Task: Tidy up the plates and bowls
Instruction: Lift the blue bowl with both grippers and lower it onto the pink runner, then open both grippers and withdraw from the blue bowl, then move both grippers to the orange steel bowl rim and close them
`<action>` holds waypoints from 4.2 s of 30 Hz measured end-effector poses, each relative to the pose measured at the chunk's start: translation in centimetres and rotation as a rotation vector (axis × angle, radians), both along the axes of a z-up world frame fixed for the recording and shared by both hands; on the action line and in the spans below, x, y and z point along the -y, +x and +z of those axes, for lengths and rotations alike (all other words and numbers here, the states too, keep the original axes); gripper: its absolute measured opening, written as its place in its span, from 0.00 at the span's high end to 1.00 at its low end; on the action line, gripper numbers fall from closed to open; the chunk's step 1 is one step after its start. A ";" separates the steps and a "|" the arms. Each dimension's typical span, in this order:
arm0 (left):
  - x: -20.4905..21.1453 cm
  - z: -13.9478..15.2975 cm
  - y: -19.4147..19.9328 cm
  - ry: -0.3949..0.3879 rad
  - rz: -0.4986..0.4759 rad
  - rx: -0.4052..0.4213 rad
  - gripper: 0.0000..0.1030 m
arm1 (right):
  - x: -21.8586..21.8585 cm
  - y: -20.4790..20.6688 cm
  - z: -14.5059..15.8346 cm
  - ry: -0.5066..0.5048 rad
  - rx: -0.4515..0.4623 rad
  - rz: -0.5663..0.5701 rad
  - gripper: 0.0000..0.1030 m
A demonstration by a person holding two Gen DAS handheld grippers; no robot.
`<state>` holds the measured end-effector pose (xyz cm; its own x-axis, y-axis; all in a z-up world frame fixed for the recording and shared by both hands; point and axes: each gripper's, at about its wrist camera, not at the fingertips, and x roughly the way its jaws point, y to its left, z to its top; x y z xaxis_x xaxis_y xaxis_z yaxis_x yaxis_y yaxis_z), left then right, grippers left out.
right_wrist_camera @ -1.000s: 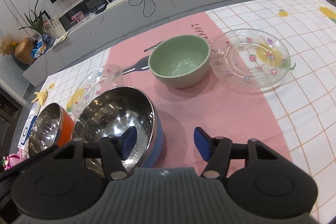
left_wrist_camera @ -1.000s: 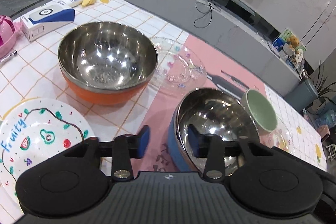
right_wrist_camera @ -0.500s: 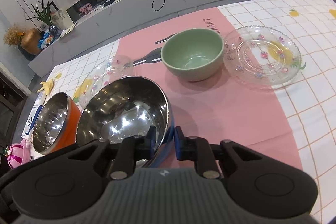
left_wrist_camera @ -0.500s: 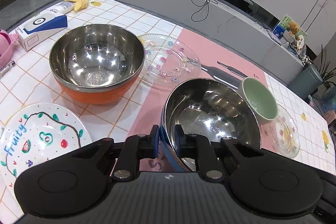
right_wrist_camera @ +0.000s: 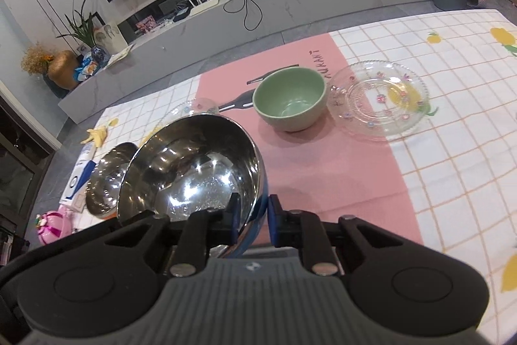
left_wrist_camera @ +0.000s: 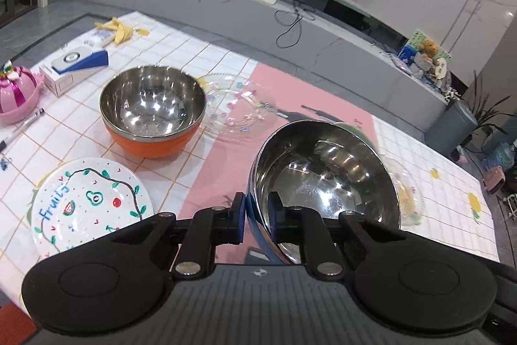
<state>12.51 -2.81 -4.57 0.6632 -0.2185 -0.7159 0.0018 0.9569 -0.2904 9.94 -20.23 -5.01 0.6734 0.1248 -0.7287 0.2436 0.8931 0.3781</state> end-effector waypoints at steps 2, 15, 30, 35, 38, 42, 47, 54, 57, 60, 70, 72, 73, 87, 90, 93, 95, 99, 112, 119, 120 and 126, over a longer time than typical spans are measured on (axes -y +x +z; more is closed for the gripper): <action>0.4 0.7 -1.0 0.009 -0.007 0.013 0.85 | 0.4 -1.3 0.7 0.010 0.009 0.000 0.85; 2.2 1.4 -5.9 -0.008 -0.072 0.001 0.85 | 3.7 -8.1 1.8 0.044 0.009 -0.025 0.85; 3.1 -3.1 -7.4 0.014 -0.108 -0.109 0.85 | 5.1 -10.5 -2.2 0.072 -0.085 -0.015 0.85; 2.6 -4.5 -7.2 0.020 -0.103 -0.140 0.85 | 4.7 -10.0 -3.6 0.081 -0.122 -0.012 0.85; 2.2 -5.0 -7.1 0.019 -0.097 -0.153 0.85 | 4.5 -9.6 -4.3 0.080 -0.138 -0.010 0.85; 2.0 -5.6 -6.9 0.019 -0.097 -0.169 0.85 | 4.2 -9.5 -4.9 0.079 -0.155 -0.010 0.85; 2.1 -5.5 -6.9 0.024 -0.101 -0.166 0.85 | 4.1 -9.3 -4.9 0.073 -0.150 -0.008 0.85; 1.9 -5.3 -6.6 0.032 -0.097 -0.160 0.81 | 3.8 -9.3 -4.6 0.062 -0.145 0.002 0.71; 1.8 -4.7 -6.7 0.053 -0.095 -0.130 0.64 | 3.6 -9.4 -4.2 0.033 -0.126 0.002 0.64; 1.4 -4.1 -6.7 0.054 -0.089 -0.113 0.61 | 3.7 -9.5 -3.5 0.017 -0.107 -0.004 0.56; 0.1 -1.1 -6.6 0.128 -0.095 0.001 0.43 | 3.5 -9.9 -0.3 -0.072 0.011 -0.022 0.41; -0.1 -0.5 -6.5 0.144 -0.096 0.019 0.41 | 3.2 -9.7 0.4 -0.076 0.030 -0.017 0.39; -0.3 -0.3 -6.4 0.146 -0.089 0.024 0.41 | 3.0 -9.6 0.7 -0.073 0.035 -0.015 0.38; -6.3 1.8 -3.4 0.127 0.009 0.088 0.41 | -2.9 -5.2 2.8 -0.091 0.081 0.109 0.36; -8.2 1.8 -2.5 0.115 0.041 0.100 0.41 | -4.2 -3.8 2.7 -0.093 0.077 0.138 0.36; -9.7 1.6 -1.4 0.107 0.064 0.095 0.41 | -5.6 -2.1 2.4 -0.091 0.063 0.166 0.36; -10.5 1.4 -0.6 0.106 0.074 0.088 0.41 | -6.6 -0.9 2.3 -0.091 0.051 0.184 0.36; -12.1 0.9 1.5 0.093 0.087 0.070 0.41 | -8.7 1.8 1.9 -0.098 0.028 0.216 0.36; -15.7 -2.4 8.2 0.010 0.129 0.015 0.49 | -12.8 10.7 -0.6 -0.106 -0.061 0.201 0.47; -16.2 -4.9 10.9 0.012 0.119 -0.046 0.53 | -13.9 14.3 -2.3 -0.122 -0.115 0.202 0.53; -16.3 -5.0 11.1 0.010 0.120 -0.051 0.53 | -14.2 14.8 -2.5 -0.122 -0.124 0.208 0.54; -16.1 -6.0 12.0 0.008 0.117 -0.089 0.65 | -15.6 16.5 -3.9 -0.118 -0.158 0.228 0.63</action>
<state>24.52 13.32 -10.62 0.6172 -0.1375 -0.7747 -0.1352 0.9514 -0.2765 26.40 -4.61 -8.89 0.5152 0.1682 -0.8404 0.0788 0.9671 0.2418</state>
